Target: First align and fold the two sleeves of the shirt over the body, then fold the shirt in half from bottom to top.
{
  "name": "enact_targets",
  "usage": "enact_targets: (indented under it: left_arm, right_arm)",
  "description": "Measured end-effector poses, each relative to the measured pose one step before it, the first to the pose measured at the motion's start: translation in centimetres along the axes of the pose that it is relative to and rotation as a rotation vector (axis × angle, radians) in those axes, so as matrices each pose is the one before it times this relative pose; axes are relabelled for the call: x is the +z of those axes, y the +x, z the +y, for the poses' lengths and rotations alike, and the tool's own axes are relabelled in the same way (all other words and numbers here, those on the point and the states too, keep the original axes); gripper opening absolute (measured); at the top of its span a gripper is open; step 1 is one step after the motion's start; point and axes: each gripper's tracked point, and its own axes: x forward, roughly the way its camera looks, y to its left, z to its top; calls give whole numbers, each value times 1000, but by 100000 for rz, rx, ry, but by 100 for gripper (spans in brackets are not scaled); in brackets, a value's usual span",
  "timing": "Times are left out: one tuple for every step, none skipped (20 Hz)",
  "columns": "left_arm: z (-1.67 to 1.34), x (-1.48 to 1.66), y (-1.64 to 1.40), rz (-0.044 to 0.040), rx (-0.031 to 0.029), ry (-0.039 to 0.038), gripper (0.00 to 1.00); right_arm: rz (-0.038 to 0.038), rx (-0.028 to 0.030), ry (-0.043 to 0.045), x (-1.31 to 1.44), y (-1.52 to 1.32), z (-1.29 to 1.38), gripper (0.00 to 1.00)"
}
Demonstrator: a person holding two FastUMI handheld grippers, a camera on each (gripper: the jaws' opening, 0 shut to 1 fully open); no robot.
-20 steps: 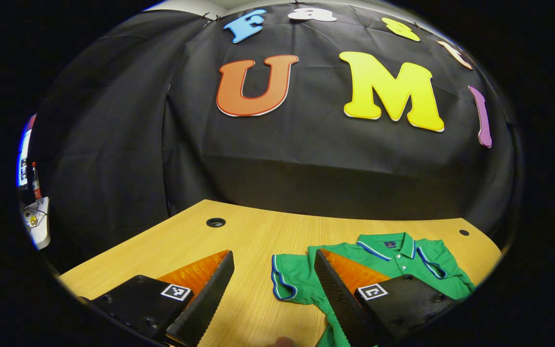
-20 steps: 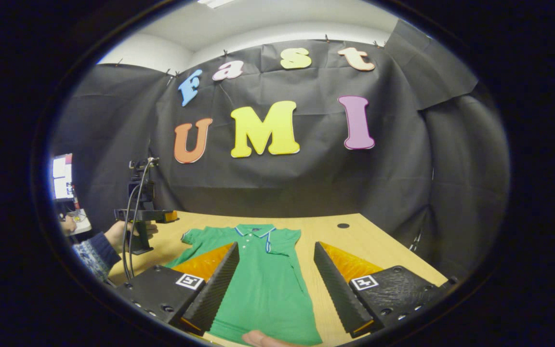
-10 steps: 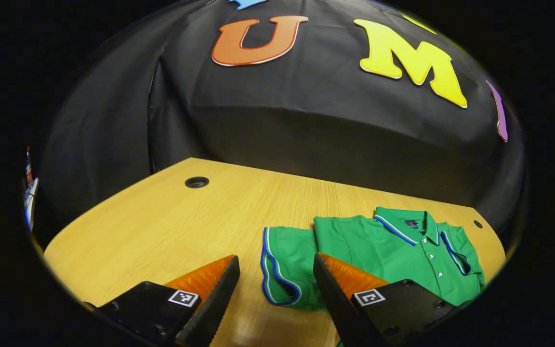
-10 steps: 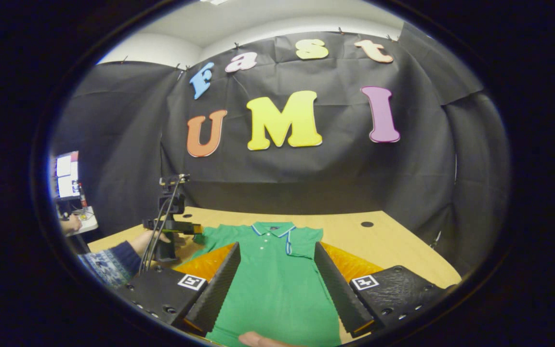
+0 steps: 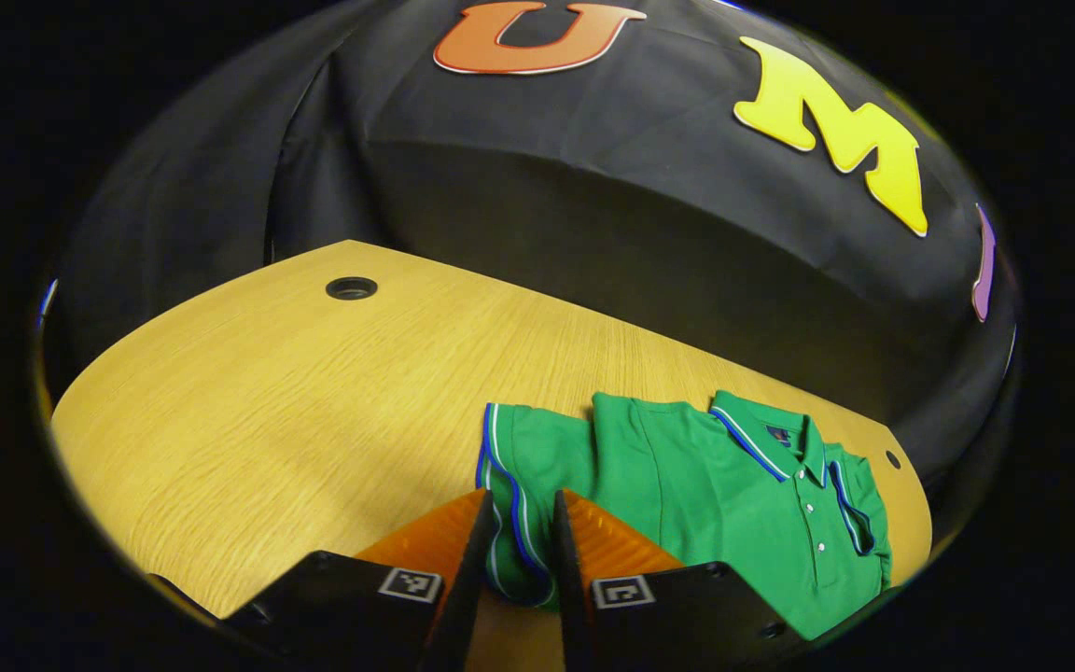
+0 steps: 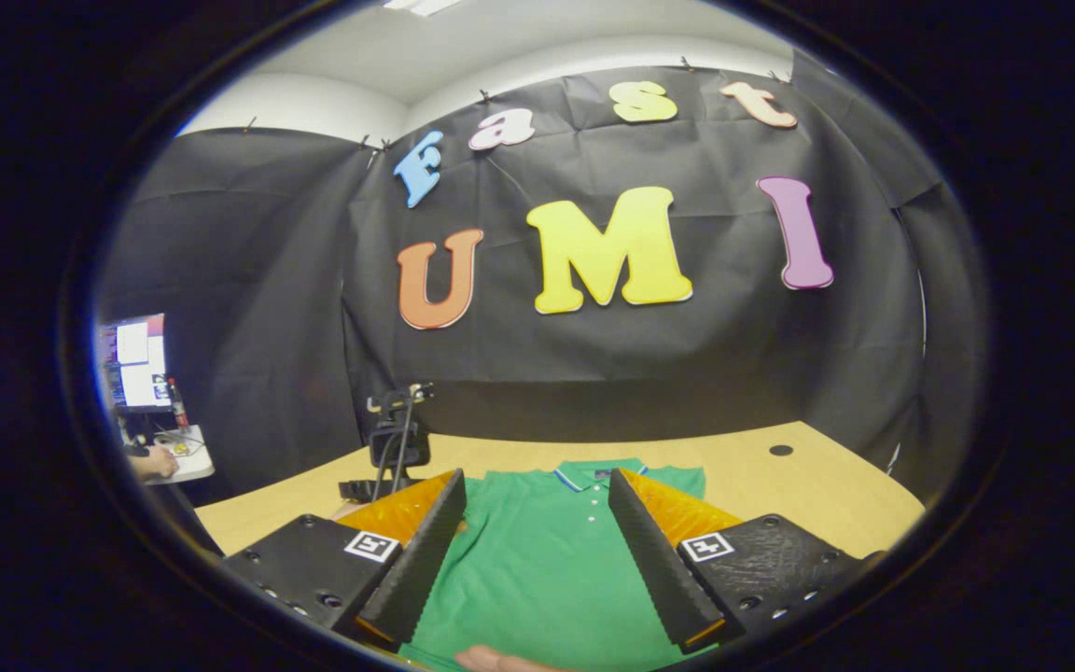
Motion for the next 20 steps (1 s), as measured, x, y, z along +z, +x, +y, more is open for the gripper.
enact_targets:
  left_arm:
    - [-174,-201,200,722,-252,510,38]
    - [-106,47,-9,190,11,-83,26]
    - [-88,-195,19,575,-347,315,20]
    - [-17,66,-89,-24,230,160,13]
    - [1,-173,64,722,206,1149,11]
    - [41,-13,-36,282,310,886,10]
    - [-68,167,-113,92,215,670,10]
    - [-347,356,-288,-568,-744,656,9]
    - [-221,521,-201,-1095,-157,998,9]
    - [-317,566,-242,-1379,-249,1249,8]
    - [-349,598,-154,-1384,126,1590,8]
    - [-512,417,-161,-734,-62,2142,8]
    - [-507,282,-32,-336,-164,2303,8]
    - [-717,247,-26,43,-106,2207,9]
    - [-844,138,110,106,-368,1877,9]
    - [-970,88,42,129,-753,1826,9]
    - [-1032,240,49,-148,-1142,2523,9]
    - [-1013,443,194,-1016,-735,2556,9]
    - [-1068,484,236,-904,-283,3180,9]
    - [-1046,242,184,-354,-15,3351,8]
  right_arm:
    - [-277,628,-452,-60,237,663,94]
    - [-242,501,-437,-9,144,592,94]
    - [52,232,-621,-146,102,370,94]
    - [336,33,-716,-50,70,232,94]
    - [230,186,-697,-66,-37,190,93]
    - [301,-61,-641,68,5,1,94]
    - [-229,-145,-365,141,-170,-87,94]
    - [-679,-352,-64,346,-86,-210,94]
    - [-707,-627,257,186,-223,-316,94]
    - [-744,-339,248,291,-142,-288,94]
    - [-379,-337,48,111,-109,-364,94]
    - [-149,-571,129,23,-188,-515,94]
    - [-31,-491,493,-62,-136,-379,95]
    - [305,-255,650,-68,-64,-321,95]
    - [486,-174,630,-230,-98,-350,95]
    - [580,-240,348,-254,-79,-410,94]
    - [420,-260,111,-237,-111,-472,94]
    - [291,-632,-122,-245,-66,-504,94]
    - [406,-1057,-126,-414,-68,-621,94]
    - [818,-750,-131,-414,-116,-557,94]
